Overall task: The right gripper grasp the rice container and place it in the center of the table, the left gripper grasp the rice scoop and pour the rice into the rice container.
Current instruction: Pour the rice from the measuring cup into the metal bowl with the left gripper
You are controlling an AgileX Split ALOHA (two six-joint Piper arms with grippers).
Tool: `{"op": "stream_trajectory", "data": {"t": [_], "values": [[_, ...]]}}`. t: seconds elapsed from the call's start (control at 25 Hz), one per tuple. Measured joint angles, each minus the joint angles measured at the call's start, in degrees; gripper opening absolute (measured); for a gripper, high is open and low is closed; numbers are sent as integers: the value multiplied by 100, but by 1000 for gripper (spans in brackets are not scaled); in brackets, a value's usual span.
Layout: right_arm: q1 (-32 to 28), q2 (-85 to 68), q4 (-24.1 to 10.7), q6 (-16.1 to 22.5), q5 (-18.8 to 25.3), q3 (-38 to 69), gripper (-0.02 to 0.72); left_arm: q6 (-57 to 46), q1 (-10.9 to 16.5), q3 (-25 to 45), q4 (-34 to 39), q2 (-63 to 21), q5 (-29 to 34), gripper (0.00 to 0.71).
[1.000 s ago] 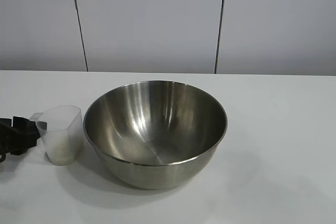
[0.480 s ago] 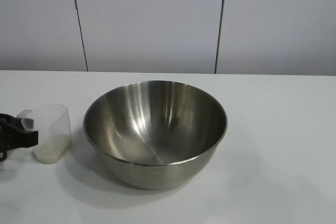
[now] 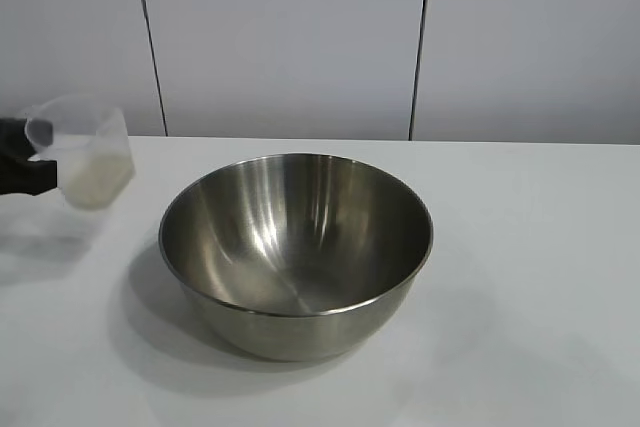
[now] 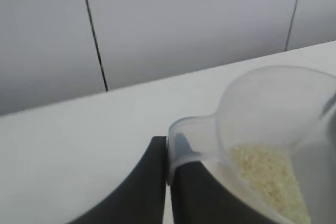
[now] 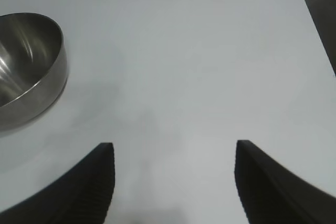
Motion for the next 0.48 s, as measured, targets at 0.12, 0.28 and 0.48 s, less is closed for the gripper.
{"op": "stream_trajectory", "data": {"t": [0.12,0.28,0.48], "values": [[0,0,0,0,0,0,452,855,-302,-97,82,-669,751,8],[0,0,0,0,0,0,452,1894,-926,-535,120,-1170,1876,8],[0,0,0,0,0,0,452,3557,-1844,-1179,42,-1203,2948,8]]}}
